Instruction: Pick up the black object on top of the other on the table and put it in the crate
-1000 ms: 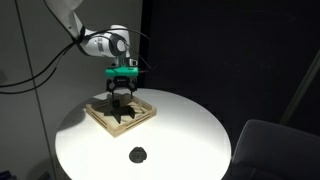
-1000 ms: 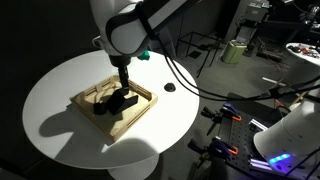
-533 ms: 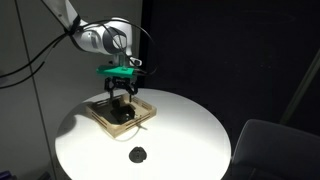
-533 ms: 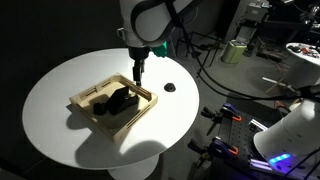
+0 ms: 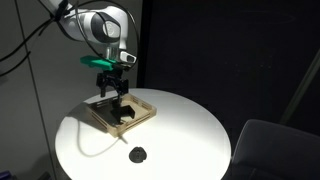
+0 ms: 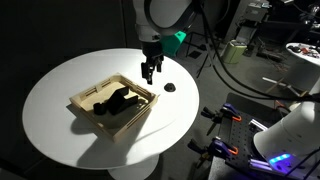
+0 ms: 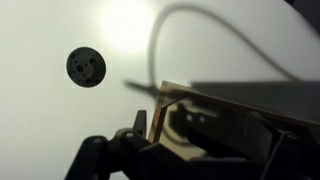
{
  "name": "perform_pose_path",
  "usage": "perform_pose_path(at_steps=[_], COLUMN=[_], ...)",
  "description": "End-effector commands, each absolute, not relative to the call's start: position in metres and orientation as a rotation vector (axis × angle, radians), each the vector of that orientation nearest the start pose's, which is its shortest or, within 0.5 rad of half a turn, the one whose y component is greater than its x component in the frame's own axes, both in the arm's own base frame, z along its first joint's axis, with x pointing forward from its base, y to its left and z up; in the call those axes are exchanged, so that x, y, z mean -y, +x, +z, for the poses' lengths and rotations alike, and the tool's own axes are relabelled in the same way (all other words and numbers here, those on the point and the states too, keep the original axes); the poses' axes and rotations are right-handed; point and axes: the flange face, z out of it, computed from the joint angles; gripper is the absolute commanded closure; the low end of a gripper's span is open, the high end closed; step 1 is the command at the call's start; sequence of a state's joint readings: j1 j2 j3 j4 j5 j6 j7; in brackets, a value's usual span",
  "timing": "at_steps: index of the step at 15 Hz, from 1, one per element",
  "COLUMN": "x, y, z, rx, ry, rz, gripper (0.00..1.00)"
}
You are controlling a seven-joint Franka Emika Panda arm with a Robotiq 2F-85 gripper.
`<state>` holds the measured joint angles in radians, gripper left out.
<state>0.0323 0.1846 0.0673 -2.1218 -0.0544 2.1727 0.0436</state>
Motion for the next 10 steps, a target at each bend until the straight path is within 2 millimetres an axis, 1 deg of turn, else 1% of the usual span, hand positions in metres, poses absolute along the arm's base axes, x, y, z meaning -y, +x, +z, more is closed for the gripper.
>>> perform_pose_path(at_steps=[1,6,10], x=[-0.046,-0.026,-0.015], y=[0.524,0.509,0.504], z=[0.346,0.384,0.408], rx=[-0.051,-0.203,-0.268], ry=[-3.171,-3.187,-3.222], rz=[0.308,0.378,0.307], gripper=[0.00,0.00,0.00])
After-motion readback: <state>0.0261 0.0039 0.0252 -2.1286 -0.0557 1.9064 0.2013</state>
